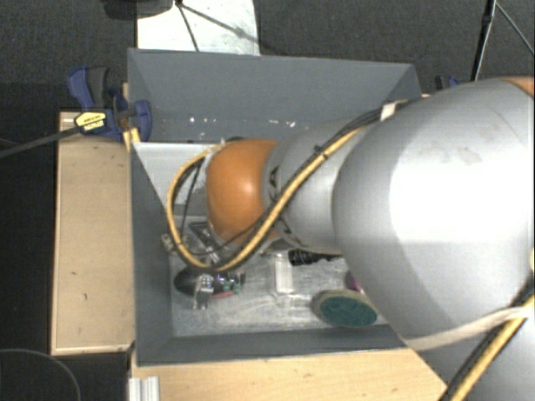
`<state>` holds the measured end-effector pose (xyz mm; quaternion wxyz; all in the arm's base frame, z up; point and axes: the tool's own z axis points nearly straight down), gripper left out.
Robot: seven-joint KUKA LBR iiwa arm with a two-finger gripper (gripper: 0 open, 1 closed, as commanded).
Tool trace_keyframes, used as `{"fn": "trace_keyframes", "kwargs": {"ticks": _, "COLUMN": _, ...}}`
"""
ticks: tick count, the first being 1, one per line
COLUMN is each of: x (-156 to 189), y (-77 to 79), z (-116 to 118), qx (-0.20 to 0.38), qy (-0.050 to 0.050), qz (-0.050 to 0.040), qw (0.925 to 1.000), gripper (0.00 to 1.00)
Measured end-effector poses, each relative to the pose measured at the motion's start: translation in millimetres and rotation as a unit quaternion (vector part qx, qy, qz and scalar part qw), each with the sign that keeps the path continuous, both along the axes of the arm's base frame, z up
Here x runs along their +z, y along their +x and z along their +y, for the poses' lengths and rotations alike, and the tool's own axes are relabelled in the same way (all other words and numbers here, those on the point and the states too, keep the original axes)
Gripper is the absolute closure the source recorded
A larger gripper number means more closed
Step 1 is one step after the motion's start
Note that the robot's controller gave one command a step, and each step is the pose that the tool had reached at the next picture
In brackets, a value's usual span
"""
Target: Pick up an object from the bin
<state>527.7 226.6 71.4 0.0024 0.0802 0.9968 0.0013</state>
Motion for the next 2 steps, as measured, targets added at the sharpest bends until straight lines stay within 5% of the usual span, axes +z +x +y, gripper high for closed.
{"fn": "trace_keyframes", "kwargs": {"ticks": 1, "x": 2, "y": 0.9, "z": 0, "qx": -0.001, "qy": 0.001, "qz": -0.0012, "qw": 1.0000, "gripper": 1.00}}
{"fn": "trace_keyframes", "kwargs": {"ticks": 2, "x": 111, "y": 3.0, "z": 1, "qx": 0.001, "qy": 0.001, "qz": -0.0016, "qw": 1.0000, "gripper": 1.00}}
